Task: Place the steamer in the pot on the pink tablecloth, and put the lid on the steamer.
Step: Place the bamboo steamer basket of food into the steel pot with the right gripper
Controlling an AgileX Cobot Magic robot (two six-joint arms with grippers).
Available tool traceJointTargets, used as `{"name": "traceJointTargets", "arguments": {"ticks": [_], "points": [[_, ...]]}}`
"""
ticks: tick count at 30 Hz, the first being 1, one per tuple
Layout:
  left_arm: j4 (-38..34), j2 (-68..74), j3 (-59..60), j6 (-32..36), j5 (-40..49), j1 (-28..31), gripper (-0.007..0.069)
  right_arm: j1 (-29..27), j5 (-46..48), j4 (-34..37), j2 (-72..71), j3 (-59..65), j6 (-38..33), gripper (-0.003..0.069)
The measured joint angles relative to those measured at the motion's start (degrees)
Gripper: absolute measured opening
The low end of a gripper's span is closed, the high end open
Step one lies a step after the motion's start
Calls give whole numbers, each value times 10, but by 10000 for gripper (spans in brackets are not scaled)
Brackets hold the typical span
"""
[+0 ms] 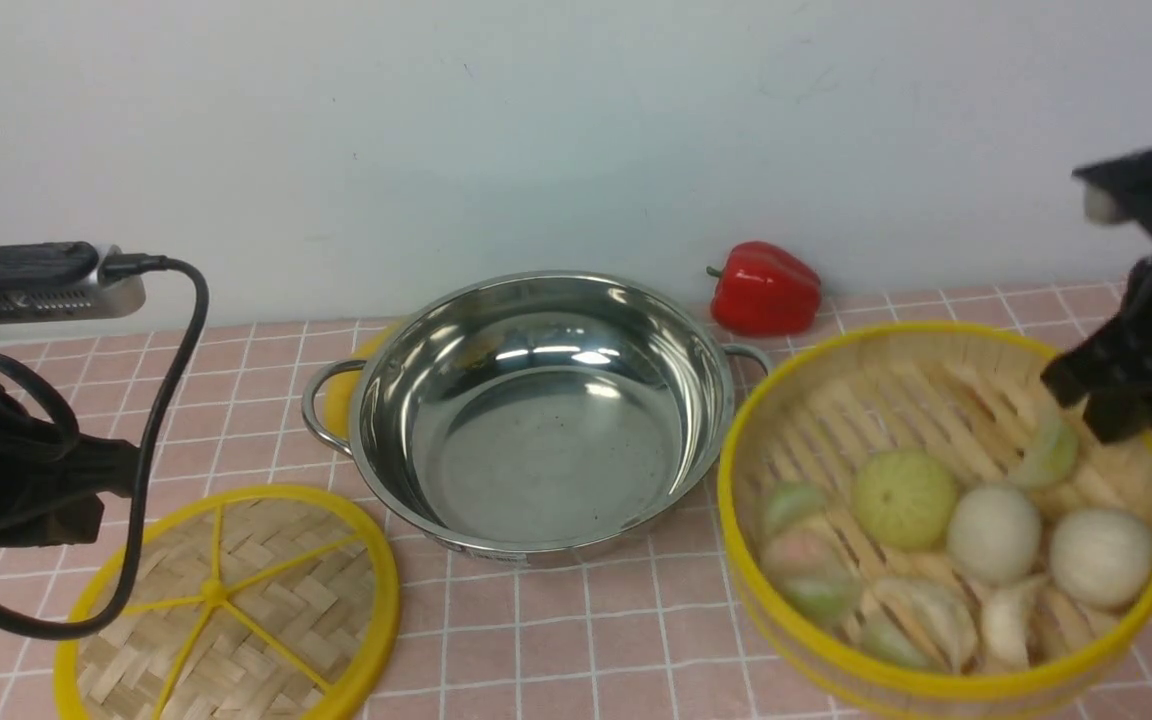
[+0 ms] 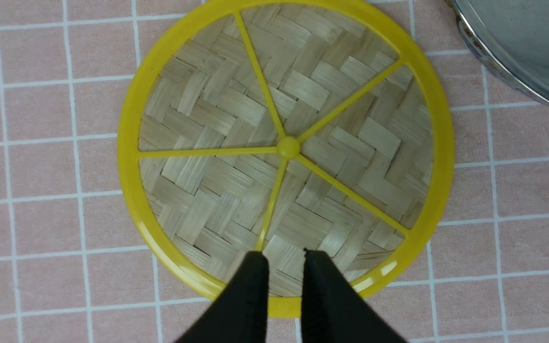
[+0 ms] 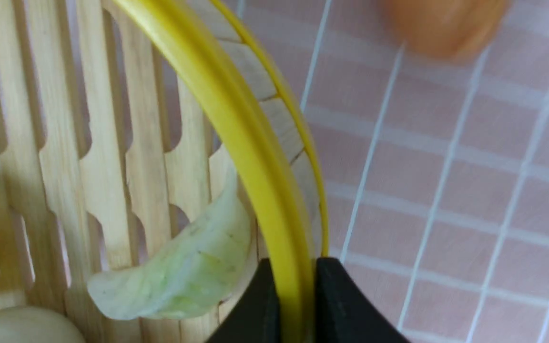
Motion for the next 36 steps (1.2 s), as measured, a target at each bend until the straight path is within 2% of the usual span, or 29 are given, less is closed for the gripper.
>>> {"name": "traceJointTargets", "arguments": {"ticks": [5,9,11,13,25,36], "points": [[0,0,0,0,0,0,106,0,9,19,12,-46,19,87],[0,0,0,0,0,0,106,1,19,89,68,-108,20,87],[0,0,0,0,0,0,106,5,19,102,85,-123,22,87],[0,0,0,0,0,0,106,24,17,126,134,-188,34,87],[0,0,0,1,0,0,106,121,17,134,338,-451,98,87],[0,0,0,1,0,0,106,127,18,132,436,-521,114,87]]}}
